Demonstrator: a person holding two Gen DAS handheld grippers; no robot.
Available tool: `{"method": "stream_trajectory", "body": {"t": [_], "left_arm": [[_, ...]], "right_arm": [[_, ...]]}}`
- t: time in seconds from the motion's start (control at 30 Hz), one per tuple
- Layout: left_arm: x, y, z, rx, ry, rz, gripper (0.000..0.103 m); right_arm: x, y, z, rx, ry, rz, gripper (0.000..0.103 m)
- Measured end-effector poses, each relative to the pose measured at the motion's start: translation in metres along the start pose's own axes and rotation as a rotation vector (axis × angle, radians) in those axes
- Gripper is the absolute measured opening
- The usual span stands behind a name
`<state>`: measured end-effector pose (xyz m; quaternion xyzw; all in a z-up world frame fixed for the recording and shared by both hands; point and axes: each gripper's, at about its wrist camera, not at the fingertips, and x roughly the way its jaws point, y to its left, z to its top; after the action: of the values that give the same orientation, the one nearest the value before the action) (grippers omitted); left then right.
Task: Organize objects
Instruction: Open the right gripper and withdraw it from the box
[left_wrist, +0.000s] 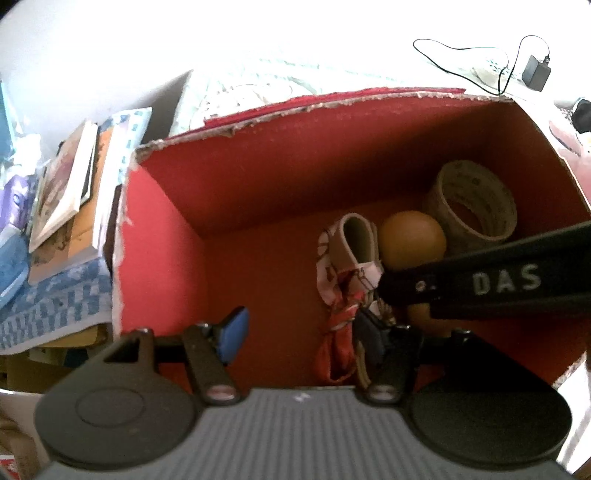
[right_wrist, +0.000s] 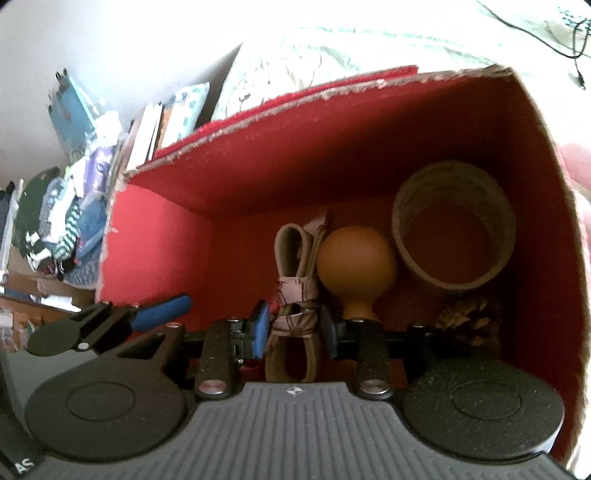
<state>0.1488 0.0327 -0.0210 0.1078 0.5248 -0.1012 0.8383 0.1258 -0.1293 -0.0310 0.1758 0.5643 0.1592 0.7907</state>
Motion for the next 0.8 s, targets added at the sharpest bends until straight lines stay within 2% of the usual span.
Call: {"method": "stream_trajectory", "body": {"t": [0.37, 0.57, 0.8], "left_arm": [[-0.034, -0.003, -0.009, 0.004, -0.085, 0.030, 0.069], [-0.061, -0.007, -0.019, 0.013, -0.137, 0.053, 0.074], [-0.080, -0.010, -0.034, 0.006, -0.156, 0.056, 0.077]], "right_arm": [[-0.029, 0.016, -0.026, -0.031, -0.132, -0.020, 0.033], [-0.047, 0.023, -0.040, -0.056, -0.201, -0.038, 0.033], [-0.065, 0.026, -0.061, -0.066, -0.253, -0.059, 0.033]]}}
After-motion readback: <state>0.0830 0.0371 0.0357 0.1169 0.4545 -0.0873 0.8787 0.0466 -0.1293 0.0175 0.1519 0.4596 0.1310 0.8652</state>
